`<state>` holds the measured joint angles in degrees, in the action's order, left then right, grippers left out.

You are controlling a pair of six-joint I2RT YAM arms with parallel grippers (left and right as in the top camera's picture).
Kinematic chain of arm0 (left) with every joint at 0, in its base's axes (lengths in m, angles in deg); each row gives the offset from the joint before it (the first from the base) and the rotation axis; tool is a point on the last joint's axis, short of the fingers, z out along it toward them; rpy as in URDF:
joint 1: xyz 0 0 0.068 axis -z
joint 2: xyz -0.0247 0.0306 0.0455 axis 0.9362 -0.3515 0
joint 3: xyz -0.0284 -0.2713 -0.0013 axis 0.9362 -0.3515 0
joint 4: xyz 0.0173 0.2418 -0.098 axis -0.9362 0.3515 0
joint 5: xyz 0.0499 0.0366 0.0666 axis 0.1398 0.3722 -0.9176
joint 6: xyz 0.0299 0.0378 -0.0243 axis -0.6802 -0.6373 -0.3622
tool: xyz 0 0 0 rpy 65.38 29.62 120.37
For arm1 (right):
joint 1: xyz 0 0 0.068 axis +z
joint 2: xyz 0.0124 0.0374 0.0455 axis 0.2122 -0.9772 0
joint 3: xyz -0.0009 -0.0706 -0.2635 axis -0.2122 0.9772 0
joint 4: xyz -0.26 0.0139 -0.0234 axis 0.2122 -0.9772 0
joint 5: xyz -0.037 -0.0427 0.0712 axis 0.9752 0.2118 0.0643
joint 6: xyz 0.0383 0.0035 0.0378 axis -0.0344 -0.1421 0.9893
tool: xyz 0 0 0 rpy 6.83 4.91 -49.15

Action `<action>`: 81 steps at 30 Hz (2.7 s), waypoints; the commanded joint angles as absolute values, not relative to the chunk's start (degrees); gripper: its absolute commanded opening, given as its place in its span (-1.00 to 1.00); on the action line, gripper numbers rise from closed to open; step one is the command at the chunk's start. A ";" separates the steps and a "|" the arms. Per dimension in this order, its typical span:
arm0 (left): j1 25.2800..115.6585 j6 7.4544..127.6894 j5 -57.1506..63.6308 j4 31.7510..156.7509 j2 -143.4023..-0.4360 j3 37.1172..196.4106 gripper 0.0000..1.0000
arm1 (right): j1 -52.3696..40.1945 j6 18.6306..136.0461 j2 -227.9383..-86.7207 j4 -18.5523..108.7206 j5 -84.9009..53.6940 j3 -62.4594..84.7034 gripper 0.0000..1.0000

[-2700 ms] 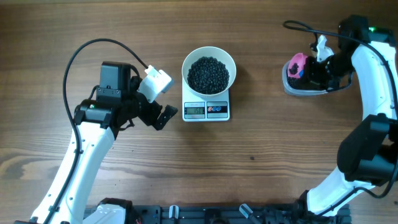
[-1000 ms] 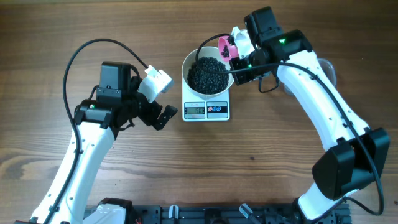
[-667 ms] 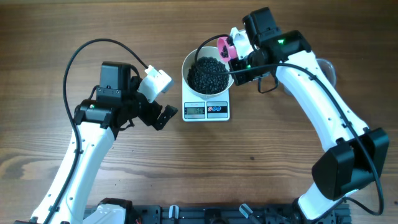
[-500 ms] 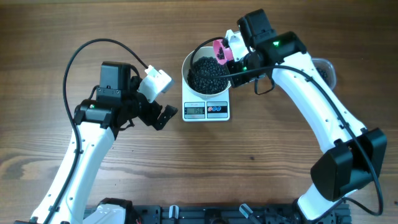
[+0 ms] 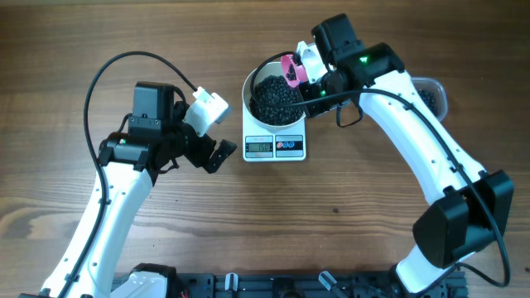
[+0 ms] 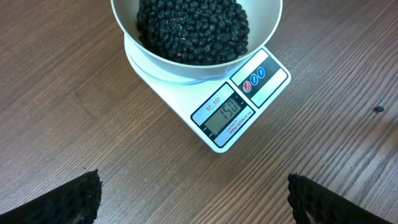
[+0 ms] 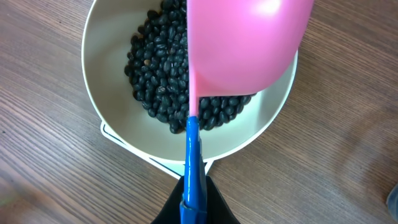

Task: Scoop item into bowl and weigh 150g on scale

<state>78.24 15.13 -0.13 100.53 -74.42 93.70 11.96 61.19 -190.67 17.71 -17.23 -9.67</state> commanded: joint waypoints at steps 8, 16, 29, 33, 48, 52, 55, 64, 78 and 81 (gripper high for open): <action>77.93 15.30 0.16 100.36 -74.23 93.36 1.00 | 13.62 60.49 -189.10 17.36 -14.19 -10.79 -0.91; 77.93 15.30 0.18 100.36 -74.23 93.36 1.00 | 13.62 60.44 -189.10 17.14 -13.36 -10.79 -0.91; 77.93 15.30 0.18 100.36 -74.23 93.33 1.00 | 13.62 60.38 -189.10 17.18 -12.05 -10.79 -0.91; 77.93 15.30 0.16 100.36 -74.23 93.36 1.00 | 13.62 59.81 -189.10 17.25 -12.03 -10.79 -0.91; 77.93 15.30 0.18 100.36 -74.23 93.33 1.00 | 14.58 57.45 -189.10 17.18 -9.28 -10.79 -0.91; 77.93 15.30 0.18 100.36 -74.23 93.33 1.00 | 14.58 57.32 -189.10 17.25 -9.04 -10.79 -0.91; 77.93 15.28 0.18 100.38 -74.23 93.36 1.00 | 14.56 57.40 -189.10 17.60 -10.76 -10.79 -0.91; 77.93 15.28 0.16 100.36 -74.23 93.33 1.00 | 11.87 58.50 -189.10 19.13 -22.30 -10.79 -0.91; 77.93 15.30 0.16 100.36 -74.23 93.36 1.00 | 7.56 59.07 -189.10 21.21 -35.53 -10.79 -0.91; 77.93 15.30 0.16 100.36 -74.23 93.33 1.00 | 5.66 58.87 -189.10 21.47 -39.24 -10.79 -0.91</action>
